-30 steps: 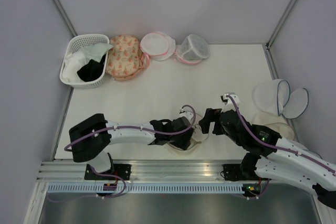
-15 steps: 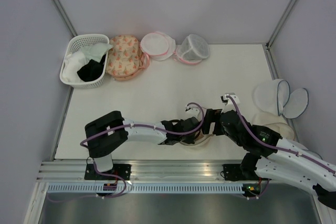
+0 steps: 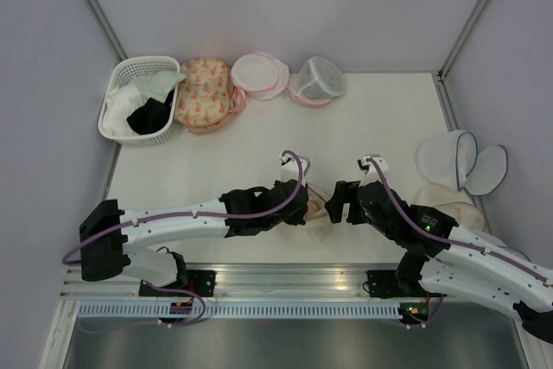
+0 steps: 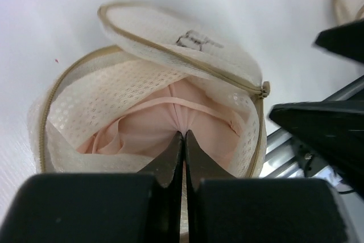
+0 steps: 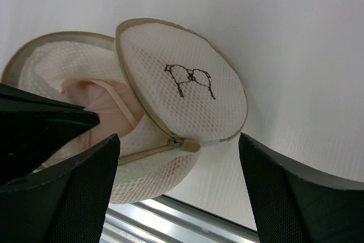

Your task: Unzip the laundry bag and remove the bra

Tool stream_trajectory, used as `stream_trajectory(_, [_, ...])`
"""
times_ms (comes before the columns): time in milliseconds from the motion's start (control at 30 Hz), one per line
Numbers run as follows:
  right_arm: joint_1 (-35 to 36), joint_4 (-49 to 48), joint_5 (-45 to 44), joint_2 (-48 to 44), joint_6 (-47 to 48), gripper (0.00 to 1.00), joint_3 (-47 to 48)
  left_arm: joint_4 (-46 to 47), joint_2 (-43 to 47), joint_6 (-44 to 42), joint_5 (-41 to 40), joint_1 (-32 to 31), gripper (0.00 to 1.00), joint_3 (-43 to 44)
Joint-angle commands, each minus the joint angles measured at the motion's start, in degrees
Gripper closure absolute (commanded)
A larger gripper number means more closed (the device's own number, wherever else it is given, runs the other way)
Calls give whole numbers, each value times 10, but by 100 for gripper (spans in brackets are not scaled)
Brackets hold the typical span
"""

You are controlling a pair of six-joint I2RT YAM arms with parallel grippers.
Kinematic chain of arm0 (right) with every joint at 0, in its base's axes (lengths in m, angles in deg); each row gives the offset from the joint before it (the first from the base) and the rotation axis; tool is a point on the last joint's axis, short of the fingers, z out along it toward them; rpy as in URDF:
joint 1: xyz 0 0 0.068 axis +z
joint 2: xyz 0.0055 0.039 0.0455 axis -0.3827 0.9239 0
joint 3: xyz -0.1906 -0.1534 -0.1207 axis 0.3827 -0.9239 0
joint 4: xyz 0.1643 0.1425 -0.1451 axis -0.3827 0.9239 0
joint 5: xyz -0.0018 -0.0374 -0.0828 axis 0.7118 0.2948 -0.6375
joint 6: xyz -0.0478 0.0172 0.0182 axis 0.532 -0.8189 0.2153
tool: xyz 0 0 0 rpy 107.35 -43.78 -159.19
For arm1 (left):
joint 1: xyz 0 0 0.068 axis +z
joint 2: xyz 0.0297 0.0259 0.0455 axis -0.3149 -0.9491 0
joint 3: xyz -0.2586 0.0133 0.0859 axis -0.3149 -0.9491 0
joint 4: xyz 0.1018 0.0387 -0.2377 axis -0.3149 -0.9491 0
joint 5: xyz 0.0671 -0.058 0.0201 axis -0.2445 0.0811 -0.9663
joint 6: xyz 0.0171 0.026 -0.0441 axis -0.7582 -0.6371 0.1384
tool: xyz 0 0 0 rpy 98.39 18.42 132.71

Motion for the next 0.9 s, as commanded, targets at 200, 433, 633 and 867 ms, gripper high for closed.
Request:
stream_trajectory(200, [-1, -85, 75, 16, -8, 14, -39, -21, 51, 16, -58, -3, 98, 11])
stream_trajectory(433, [-1, -104, 80, 22, -7, 14, -36, -21, 50, 34, -45, -3, 98, -2])
stream_trajectory(633, [-1, -162, 111, 88, -24, 16, -80, 2, 84, 50, -61, -3, 98, -9])
stream_trajectory(867, [1, -164, 105, 129, -33, 20, -96, 11, 138, 61, -122, -2, 98, -23])
